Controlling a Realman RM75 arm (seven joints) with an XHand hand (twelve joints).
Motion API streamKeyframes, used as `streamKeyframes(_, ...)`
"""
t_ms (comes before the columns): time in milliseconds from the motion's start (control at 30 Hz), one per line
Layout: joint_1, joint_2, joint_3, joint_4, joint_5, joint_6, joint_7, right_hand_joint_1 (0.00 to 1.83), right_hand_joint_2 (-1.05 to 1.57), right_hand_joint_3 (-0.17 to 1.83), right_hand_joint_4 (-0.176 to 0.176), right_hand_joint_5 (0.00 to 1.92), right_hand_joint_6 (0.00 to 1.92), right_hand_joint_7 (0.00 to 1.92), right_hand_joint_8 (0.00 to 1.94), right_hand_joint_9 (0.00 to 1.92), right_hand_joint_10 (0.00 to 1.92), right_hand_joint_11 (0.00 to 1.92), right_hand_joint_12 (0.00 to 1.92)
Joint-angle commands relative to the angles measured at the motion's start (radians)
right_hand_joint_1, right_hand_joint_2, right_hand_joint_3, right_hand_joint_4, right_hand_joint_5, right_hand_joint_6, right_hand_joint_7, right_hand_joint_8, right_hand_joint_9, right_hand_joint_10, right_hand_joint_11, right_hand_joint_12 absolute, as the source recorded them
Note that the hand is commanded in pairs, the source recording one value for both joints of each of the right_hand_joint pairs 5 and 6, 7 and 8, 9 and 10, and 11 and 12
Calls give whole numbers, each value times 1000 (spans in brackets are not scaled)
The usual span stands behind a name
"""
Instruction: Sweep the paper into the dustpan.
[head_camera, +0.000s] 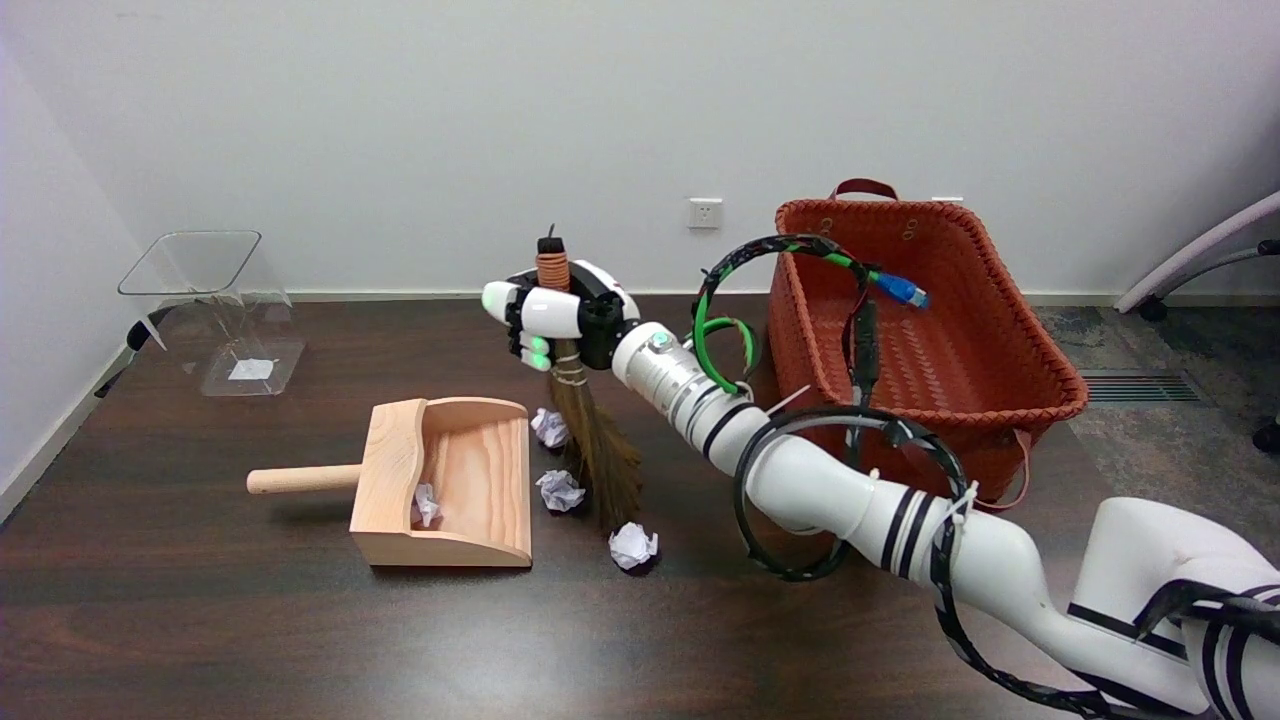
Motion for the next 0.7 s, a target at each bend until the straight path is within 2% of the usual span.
streamKeyframes(33, -60, -31, -8, -105, 34, -27, 21, 1135, 1385, 964, 0, 1920, 1920, 1920, 1920, 1920, 1920, 1768, 1768)
streamKeyframes(500, 50, -174, -14, 6, 34, -50, 21, 1115, 1391, 1056, 0, 1920, 1920, 1920, 1920, 1920, 1920, 1775, 1775)
streamKeyframes(700, 111, -199, -22, 21, 34, -48, 53, 1101, 1397, 1065, 0, 1920, 1920, 1920, 1920, 1920, 1920, 1778, 1778)
